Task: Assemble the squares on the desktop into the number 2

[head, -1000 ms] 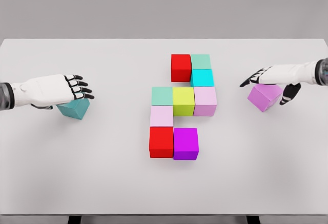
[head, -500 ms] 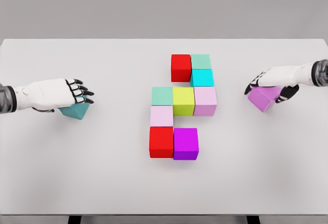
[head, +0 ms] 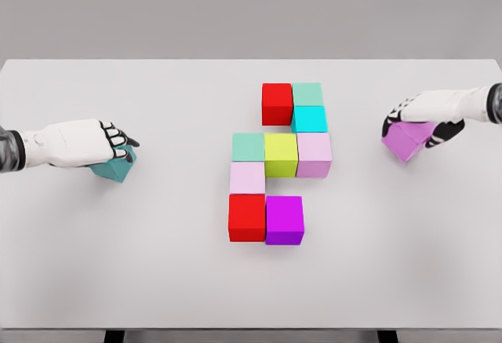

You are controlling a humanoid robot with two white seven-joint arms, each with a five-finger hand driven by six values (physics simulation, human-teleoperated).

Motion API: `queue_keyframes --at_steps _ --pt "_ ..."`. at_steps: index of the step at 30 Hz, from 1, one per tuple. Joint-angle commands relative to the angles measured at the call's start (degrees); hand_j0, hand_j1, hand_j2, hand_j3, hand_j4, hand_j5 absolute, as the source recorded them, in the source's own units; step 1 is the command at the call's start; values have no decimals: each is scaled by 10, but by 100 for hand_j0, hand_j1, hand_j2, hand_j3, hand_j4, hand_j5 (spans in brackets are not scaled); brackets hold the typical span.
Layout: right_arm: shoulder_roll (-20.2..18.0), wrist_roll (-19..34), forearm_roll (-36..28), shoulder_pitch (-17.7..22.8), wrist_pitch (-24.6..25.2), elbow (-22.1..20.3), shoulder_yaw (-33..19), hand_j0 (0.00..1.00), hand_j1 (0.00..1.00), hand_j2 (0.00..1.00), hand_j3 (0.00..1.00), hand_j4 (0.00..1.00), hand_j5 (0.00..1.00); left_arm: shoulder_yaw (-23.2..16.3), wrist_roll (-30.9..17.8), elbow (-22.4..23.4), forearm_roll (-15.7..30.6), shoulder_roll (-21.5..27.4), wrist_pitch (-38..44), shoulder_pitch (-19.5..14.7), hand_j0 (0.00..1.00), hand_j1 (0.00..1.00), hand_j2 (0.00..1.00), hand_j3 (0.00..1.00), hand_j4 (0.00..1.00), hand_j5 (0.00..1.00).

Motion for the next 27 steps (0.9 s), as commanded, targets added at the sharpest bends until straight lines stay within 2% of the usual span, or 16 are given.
queue_keyframes --at_steps 1,5,9,15,20,27 --pt "-20 0 -4 0 1 -27 -8 55 55 55 55 55 55 0 -1 0 -1 0 0 -1 69 69 69 69 69 69" --pt "-60 0 -5 2 1 -93 -14 55 55 55 55 55 55 2 -1 1 -3 -8 0 -5 69 69 69 69 69 69" --pt "-102 0 -5 11 1 -177 -13 55 55 55 55 55 55 3 -1 6 -3 -22 0 -14 69 69 69 69 69 69" --pt "-131 0 -5 30 1 -263 -10 55 55 55 55 55 55 3 -1 34 -3 -49 0 -35 69 69 69 69 69 69" --pt "-152 0 -3 50 1 -350 -3 55 55 55 55 55 55 2 -1 67 -4 -83 0 -62 69 69 69 69 69 69" --pt "-142 0 -4 55 1 -364 30 56 56 56 56 56 56 0 -2 126 -6 -142 0 -97 70 70 70 70 70 70"
